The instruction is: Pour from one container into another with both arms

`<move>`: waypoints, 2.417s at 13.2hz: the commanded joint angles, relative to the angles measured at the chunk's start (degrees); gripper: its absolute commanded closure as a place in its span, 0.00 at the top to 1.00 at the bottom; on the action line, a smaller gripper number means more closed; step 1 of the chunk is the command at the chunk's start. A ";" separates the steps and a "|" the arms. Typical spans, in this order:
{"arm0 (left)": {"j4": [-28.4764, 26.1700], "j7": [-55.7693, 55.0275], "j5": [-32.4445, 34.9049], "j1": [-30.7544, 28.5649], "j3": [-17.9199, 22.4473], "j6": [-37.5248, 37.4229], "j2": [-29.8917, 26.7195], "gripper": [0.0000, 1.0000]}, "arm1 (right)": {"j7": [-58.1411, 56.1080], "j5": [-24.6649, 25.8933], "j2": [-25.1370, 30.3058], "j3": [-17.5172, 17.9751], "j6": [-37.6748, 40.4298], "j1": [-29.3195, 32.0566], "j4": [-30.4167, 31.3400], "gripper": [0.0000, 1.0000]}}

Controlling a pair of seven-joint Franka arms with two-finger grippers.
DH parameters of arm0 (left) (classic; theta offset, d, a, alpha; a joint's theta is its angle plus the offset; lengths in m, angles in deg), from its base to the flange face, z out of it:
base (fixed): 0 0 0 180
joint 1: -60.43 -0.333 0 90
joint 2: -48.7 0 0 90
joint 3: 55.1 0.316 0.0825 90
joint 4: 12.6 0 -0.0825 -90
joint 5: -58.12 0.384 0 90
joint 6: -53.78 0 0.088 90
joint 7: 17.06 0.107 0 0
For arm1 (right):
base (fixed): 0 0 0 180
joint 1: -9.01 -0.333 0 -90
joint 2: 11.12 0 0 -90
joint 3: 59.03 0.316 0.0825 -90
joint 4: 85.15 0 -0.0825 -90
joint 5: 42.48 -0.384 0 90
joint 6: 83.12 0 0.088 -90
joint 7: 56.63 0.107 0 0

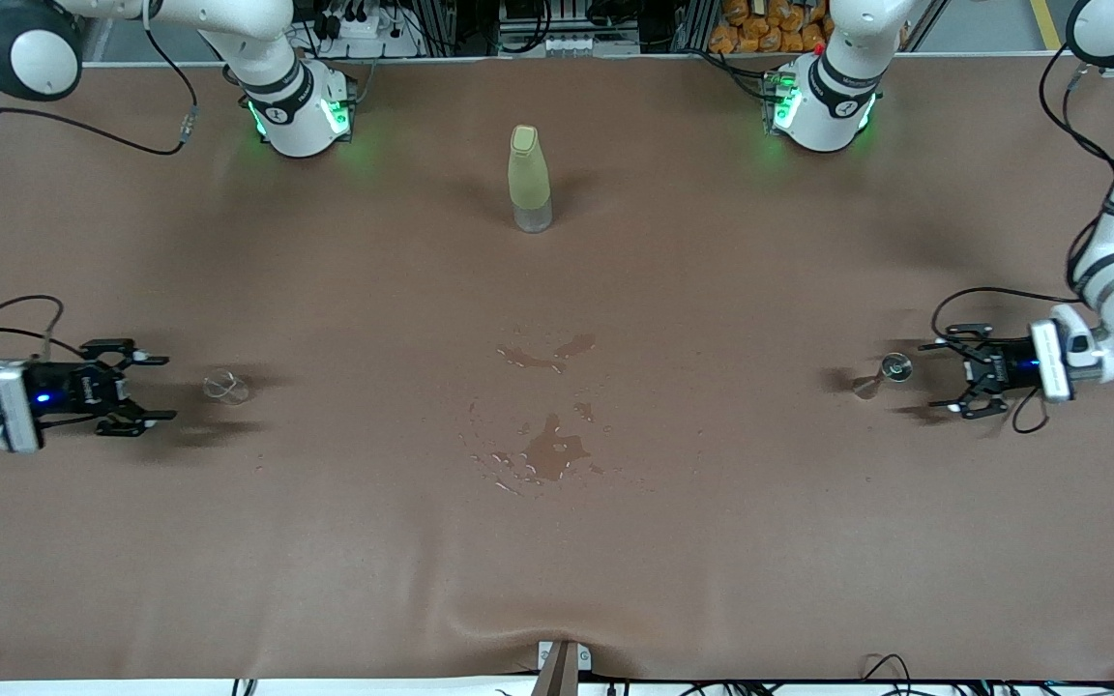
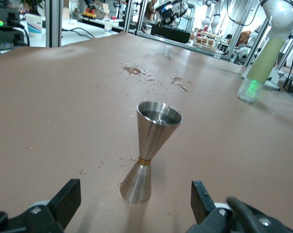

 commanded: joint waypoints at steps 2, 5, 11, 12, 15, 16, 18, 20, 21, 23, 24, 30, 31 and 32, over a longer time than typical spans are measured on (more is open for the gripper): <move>1.55 -14.58 2.14 0.27 -0.60 -2.37 -7.14 1.00 | 16.35 1.62 6.99 4.11 -1.70 -1.84 -3.93 0.95; 1.90 -32.66 4.51 2.46 -0.86 -2.37 -16.10 1.00 | 27.96 4.34 16.68 3.76 -5.76 -6.15 -3.22 0.97; 5.66 -69.83 17.14 5.72 -8.48 -2.28 -26.41 1.00 | 51.50 12.68 25.57 4.02 -10.07 -13.10 -3.84 1.00; 7.42 -76.61 20.13 5.72 -11.03 -2.28 -26.59 1.00 | 55.99 14.96 27.75 4.37 -10.24 -14.15 -3.84 1.00; 10.42 -93.49 29.35 5.72 -17.72 -2.37 -27.03 1.00 | 65.32 19.89 34.16 3.76 -11.29 -16.79 -3.23 1.00; 10.43 -100.86 31.82 5.72 -18.35 -2.37 -28.34 1.00 | 69.61 21.56 36.01 3.67 -11.03 -16.88 -3.22 1.00; 10.43 -115.28 39.27 7.29 -20.10 -2.37 -29.58 1.00 | 77.10 30.40 39.62 3.67 -10.68 -18.71 -3.22 1.00; 10.43 -123.83 45.54 7.74 -23.96 -2.37 -30.72 1.00 | 82.02 39.20 42.00 1.84 -9.11 -22.22 -3.14 1.00; 10.43 -126.74 45.82 7.74 -24.67 -2.37 -30.81 1.00 | 84.74 41.59 42.88 -2.53 -8.05 -26.16 -3.14 1.00; 10.25 -129.49 46.26 7.74 -24.77 -2.37 -33.26 1.00 | 86.61 44.15 43.41 -13.86 -4.11 -33.90 -3.49 1.00; 10.25 -130.19 46.17 7.74 -24.68 -2.37 -33.71 1.00 | 86.70 47.55 43.68 -15.48 -3.39 -34.46 -3.49 1.00; 10.25 -136.14 51.01 12.62 -23.55 -2.19 -33.71 1.00 | 86.97 57.78 44.73 -15.40 3.38 -33.75 -2.35 1.00; 10.34 -137.65 50.92 15.88 -20.15 -2.19 -33.71 1.00 | 87.06 57.44 44.65 -15.32 2.95 -33.76 -2.26 1.00; 10.34 -137.76 50.48 19.65 -16.20 -2.19 -33.97 1.00 | 87.06 57.00 44.21 -15.32 1.81 -34.02 -2.26 1.00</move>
